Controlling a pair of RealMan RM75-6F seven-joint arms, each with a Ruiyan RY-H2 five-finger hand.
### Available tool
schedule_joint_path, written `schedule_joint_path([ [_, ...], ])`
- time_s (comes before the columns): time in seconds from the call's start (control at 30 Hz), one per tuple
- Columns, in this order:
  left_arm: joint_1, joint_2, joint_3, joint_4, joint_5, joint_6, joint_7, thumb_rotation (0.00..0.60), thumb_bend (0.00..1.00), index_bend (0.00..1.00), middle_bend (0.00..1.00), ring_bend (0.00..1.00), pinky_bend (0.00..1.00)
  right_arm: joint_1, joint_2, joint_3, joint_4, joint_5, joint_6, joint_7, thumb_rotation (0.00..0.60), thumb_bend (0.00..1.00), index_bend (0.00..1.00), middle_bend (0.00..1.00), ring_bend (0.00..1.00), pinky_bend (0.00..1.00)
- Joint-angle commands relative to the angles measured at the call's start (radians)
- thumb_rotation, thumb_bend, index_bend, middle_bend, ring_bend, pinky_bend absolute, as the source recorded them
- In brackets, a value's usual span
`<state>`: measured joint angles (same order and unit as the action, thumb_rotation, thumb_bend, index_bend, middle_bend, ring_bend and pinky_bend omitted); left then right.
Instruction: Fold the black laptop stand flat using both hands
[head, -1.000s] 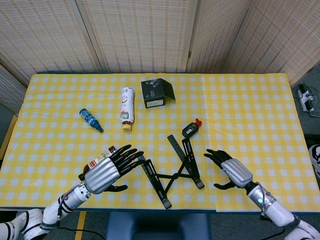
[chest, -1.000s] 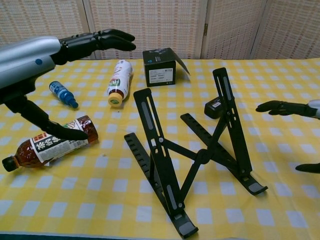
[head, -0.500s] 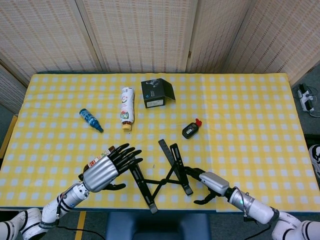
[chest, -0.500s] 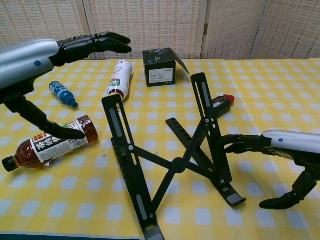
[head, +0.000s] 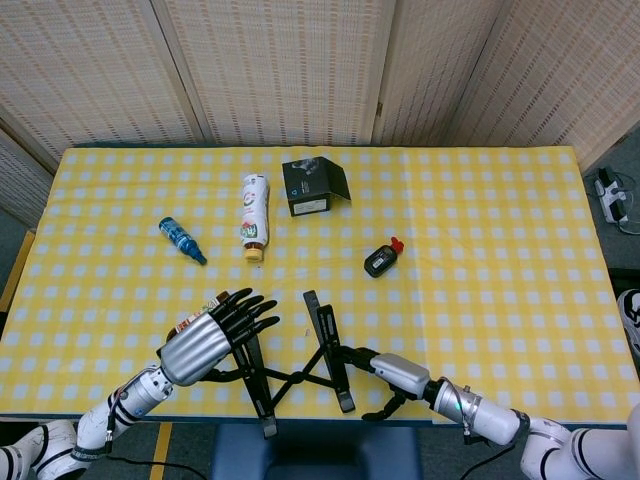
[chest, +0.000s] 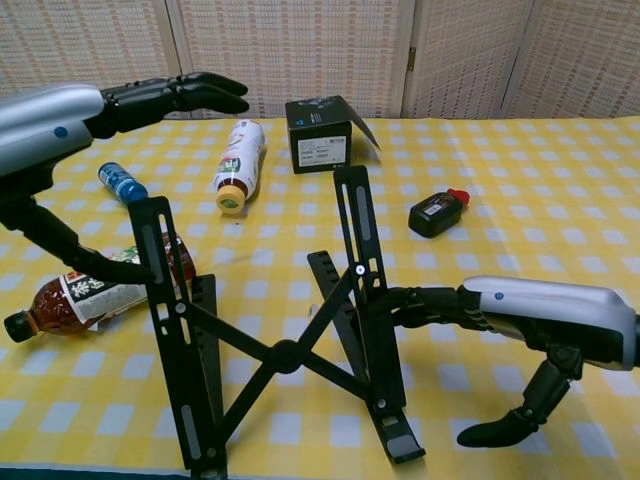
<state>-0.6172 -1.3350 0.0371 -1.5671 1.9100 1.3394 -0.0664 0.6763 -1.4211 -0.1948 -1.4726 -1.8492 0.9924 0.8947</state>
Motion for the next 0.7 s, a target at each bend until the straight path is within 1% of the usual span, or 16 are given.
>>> schedule_joint_path([
  [0.03, 0.008, -0.003, 0.011, -0.003, -0.001, -0.01, 0.032, 0.6, 0.15, 0.03, 0.0, 0.0, 0.0, -0.011, 0.016, -0.015, -0.003, 0.009, 0.026, 0.001, 0.6, 0.25, 0.0, 0.0, 0.07, 0.0],
  [0.17, 0.019, -0.018, 0.019, -0.005, -0.015, -0.024, 0.065, 0.6, 0.15, 0.0, 0.0, 0.0, 0.0, -0.04, 0.061, -0.035, -0.016, 0.021, 0.077, -0.02, 0.6, 0.26, 0.0, 0.0, 0.07, 0.0],
  [0.3, 0.023, -0.043, 0.018, 0.006, -0.028, -0.039, 0.099, 0.6, 0.15, 0.0, 0.0, 0.0, 0.0, -0.083, 0.121, -0.038, -0.043, 0.039, 0.158, -0.06, 0.6, 0.25, 0.0, 0.0, 0.07, 0.0],
  [0.5, 0.032, -0.072, 0.008, 0.025, -0.05, -0.055, 0.179, 0.6, 0.15, 0.0, 0.0, 0.0, 0.0, -0.137, 0.2, -0.019, -0.088, 0.073, 0.252, -0.131, 0.6, 0.26, 0.0, 0.0, 0.07, 0.0],
  [0.6, 0.037, -0.082, -0.003, 0.039, -0.059, -0.054, 0.229, 0.6, 0.15, 0.0, 0.0, 0.0, 0.0, -0.154, 0.223, -0.007, -0.102, 0.081, 0.285, -0.151, 0.6, 0.25, 0.0, 0.0, 0.07, 0.0],
  [0.7, 0.04, -0.088, -0.009, 0.045, -0.07, -0.058, 0.25, 0.6, 0.15, 0.0, 0.0, 0.0, 0.0, -0.168, 0.235, 0.003, -0.11, 0.083, 0.308, -0.161, 0.6, 0.25, 0.0, 0.0, 0.07, 0.0],
])
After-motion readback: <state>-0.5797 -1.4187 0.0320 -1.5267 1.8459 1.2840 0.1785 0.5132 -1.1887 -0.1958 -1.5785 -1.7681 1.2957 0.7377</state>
